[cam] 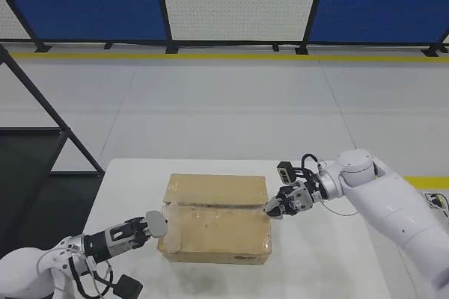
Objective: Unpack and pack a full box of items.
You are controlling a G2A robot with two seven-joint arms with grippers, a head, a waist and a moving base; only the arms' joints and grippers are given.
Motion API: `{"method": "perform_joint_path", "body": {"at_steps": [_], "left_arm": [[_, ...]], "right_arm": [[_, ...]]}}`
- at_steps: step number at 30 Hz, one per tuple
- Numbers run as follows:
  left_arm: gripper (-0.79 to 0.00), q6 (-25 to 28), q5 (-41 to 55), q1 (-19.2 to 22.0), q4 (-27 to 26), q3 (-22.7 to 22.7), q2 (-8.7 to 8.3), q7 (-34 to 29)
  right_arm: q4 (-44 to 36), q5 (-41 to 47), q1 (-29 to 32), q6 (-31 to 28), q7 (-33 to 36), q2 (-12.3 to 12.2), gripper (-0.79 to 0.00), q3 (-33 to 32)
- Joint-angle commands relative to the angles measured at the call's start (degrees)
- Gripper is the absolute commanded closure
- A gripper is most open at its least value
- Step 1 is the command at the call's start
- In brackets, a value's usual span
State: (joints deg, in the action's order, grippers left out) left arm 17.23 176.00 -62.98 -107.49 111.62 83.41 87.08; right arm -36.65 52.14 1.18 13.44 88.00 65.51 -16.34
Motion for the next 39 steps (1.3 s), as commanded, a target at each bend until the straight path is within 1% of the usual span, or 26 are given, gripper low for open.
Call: {"method": "perform_joint_path", "body": {"at_steps": [1,7,11,16,24,31,32,33,37,39], "left_arm": [[0.0,0.2,0.0,-0.1,0.2,0.0,0.06,-0.2],[0.0,0.3,0.0,-0.4,0.4,0.4,0.28,-0.3],[0.0,0.1,0.0,-0.3,0.6,0.5,0.62,-0.1],[0.0,0.1,0.0,-0.3,0.6,0.5,0.62,-0.1],[0.0,0.1,0.0,-0.3,0.6,0.5,0.62,-0.1],[0.0,0.1,0.0,-0.3,0.6,0.5,0.62,-0.1],[0.0,0.1,0.0,-0.3,0.6,0.5,0.62,-0.1],[0.0,0.1,0.0,-0.3,0.6,0.5,0.62,-0.1],[0.0,0.1,0.0,-0.3,0.6,0.5,0.62,-0.1],[0.0,0.1,0.0,-0.3,0.6,0.5,0.62,-0.1]], "right_arm": [[0.9,-0.5,-0.2,0.2,0.0,0.2,0.0,-0.1],[2.7,-1.9,-0.3,0.8,0.0,1.4,0.0,-0.4],[3.7,-3.6,-0.5,-0.6,0.0,2.3,0.0,-0.7],[4.5,-6.5,-0.7,-2.0,-1.7,3.3,0.0,-0.8],[7.6,-8.4,-0.7,-0.6,-1.5,4.8,0.0,-1.5],[9.9,-11.3,-0.8,-1.1,-0.6,5.9,0.0,-1.6],[10.1,-11.7,-0.8,-1.1,-0.7,6.0,-0.034,-1.6],[10.2,-11.9,-0.8,-1.2,-0.6,6.2,-0.185,-1.7],[11.0,-12.9,-0.9,-1.3,-0.8,6.7,-0.332,-2.1],[11.5,-13.0,-0.9,-2.3,-1.3,6.9,-0.351,-2.5]]}}
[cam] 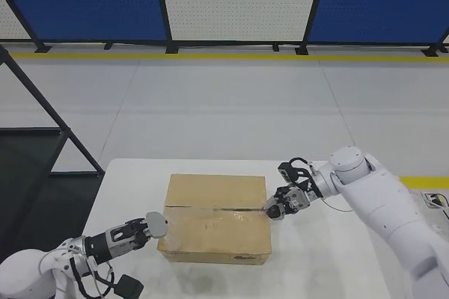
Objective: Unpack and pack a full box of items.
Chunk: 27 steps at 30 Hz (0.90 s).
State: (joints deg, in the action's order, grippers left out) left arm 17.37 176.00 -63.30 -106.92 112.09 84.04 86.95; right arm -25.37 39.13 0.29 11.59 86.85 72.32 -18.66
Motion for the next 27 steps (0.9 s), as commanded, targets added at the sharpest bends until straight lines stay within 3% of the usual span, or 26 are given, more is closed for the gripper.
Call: {"method": "perform_joint_path", "body": {"at_steps": [1,15,18,21,23,24,27], "left_arm": [[0.0,0.0,0.0,0.0,0.0,0.0,0.0,0.0],[0.0,0.0,0.0,0.0,0.0,0.0,0.0,0.0],[0.0,0.0,0.0,0.0,0.0,0.0,0.0,0.0],[0.0,0.0,0.0,0.0,0.0,0.0,0.0,0.0],[0.0,0.0,0.0,0.0,0.0,0.0,0.0,0.0],[0.0,0.0,0.0,0.0,0.0,0.0,0.0,0.0],[0.0,0.0,0.0,0.0,0.0,0.0,0.0,0.0]], "right_arm": [[0.4,-0.1,0.0,-0.9,-0.4,0.1,-0.366,-0.5],[1.6,-0.5,0.3,-5.1,-2.9,0.1,-0.388,-4.1],[1.7,-0.8,0.4,-5.2,-2.9,-0.2,-0.459,-4.9],[2.3,-0.7,0.5,-5.4,-3.1,-0.7,-0.69,-5.9],[2.5,-0.7,0.6,-5.8,-2.9,-1.0,-0.73,-6.6],[2.5,-0.8,0.7,-5.7,-2.8,-1.2,-0.785,-6.9],[2.3,-1.1,0.8,-5.8,-3.0,-1.6,-0.785,-7.7]]}}
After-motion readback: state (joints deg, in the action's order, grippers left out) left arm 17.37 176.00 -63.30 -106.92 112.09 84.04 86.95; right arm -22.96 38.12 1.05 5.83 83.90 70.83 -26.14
